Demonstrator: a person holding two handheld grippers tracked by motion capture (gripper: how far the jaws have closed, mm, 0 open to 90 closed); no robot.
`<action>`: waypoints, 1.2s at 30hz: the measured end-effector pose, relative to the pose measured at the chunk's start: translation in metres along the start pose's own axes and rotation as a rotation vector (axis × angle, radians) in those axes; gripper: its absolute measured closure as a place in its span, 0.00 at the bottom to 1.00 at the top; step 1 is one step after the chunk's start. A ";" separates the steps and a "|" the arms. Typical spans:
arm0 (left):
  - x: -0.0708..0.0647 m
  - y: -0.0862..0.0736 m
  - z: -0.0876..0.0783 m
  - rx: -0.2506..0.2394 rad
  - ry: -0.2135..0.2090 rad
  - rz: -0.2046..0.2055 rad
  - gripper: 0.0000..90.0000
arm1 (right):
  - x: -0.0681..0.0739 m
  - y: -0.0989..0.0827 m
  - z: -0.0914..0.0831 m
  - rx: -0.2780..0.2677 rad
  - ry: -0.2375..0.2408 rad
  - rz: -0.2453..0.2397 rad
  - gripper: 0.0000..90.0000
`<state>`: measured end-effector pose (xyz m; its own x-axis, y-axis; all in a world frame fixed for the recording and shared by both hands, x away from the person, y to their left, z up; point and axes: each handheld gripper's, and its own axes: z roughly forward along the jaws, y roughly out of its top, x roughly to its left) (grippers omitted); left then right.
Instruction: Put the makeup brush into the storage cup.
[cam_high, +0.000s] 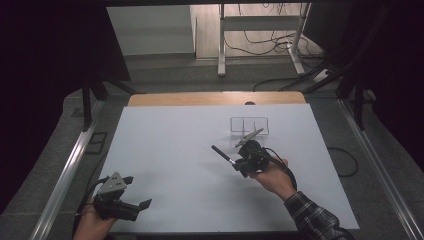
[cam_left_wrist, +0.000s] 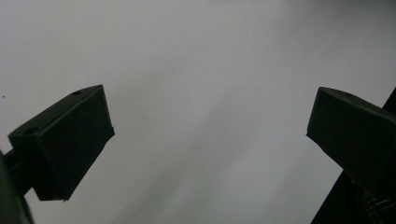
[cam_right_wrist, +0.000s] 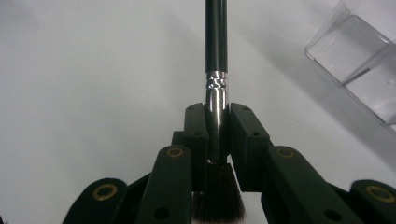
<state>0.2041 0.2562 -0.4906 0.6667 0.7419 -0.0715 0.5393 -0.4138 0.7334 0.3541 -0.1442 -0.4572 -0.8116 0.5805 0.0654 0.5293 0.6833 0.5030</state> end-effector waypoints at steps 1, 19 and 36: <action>-0.001 0.000 0.000 0.000 0.002 0.002 0.00 | 0.001 -0.001 -0.001 0.001 -0.004 -0.001 0.86; -0.010 0.011 0.008 0.017 0.002 0.039 0.00 | 0.018 -0.017 -0.004 0.048 0.016 -0.048 0.86; -0.018 0.035 0.032 0.053 -0.056 0.086 0.01 | 0.027 -0.024 -0.017 0.037 0.044 -0.077 0.86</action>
<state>0.2277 0.2113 -0.4853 0.7386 0.6724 -0.0485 0.5041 -0.5031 0.7020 0.3152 -0.1522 -0.4531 -0.8598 0.5064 0.0655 0.4729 0.7414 0.4761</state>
